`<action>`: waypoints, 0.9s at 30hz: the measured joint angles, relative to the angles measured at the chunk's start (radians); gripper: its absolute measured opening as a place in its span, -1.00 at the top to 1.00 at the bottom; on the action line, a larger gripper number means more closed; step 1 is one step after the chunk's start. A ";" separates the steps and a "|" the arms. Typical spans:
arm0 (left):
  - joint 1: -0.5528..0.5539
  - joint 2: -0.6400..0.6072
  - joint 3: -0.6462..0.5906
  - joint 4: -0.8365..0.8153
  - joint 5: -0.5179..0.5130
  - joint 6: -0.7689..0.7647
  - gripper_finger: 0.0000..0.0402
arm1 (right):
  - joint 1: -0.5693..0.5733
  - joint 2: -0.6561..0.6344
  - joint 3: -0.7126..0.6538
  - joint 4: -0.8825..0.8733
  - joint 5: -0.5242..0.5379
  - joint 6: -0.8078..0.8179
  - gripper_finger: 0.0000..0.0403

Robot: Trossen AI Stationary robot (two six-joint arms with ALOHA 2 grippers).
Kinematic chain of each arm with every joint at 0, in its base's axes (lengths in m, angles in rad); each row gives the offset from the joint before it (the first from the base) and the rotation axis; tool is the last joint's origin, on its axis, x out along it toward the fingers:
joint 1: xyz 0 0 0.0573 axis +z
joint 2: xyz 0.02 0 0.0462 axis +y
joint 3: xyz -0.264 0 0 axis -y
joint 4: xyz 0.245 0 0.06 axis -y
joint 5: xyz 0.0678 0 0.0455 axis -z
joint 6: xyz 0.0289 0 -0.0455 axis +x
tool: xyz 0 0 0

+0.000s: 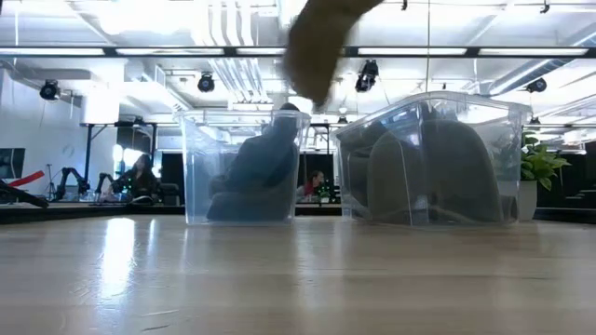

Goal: Pick & Place hat
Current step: Put the brown hat into the right transparent bin

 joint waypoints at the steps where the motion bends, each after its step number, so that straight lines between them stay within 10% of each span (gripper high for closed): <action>1: 0.001 -0.004 0.002 0.000 -0.013 0.003 0.25 | -0.006 -0.040 0.000 -0.047 0.047 -0.013 0.93; 7: 0.002 -0.007 -0.005 0.003 -0.041 -0.005 0.25 | -0.128 -0.219 0.000 -0.404 0.088 0.094 0.93; 12: 0.002 0.009 -0.006 0.005 -0.041 -0.030 0.25 | -0.322 -0.295 -0.029 -0.602 -0.246 0.227 0.93; 27: 0.007 0.022 -0.007 0.007 -0.068 -0.075 0.25 | -0.607 -0.280 -0.201 -0.339 -0.970 -0.049 0.94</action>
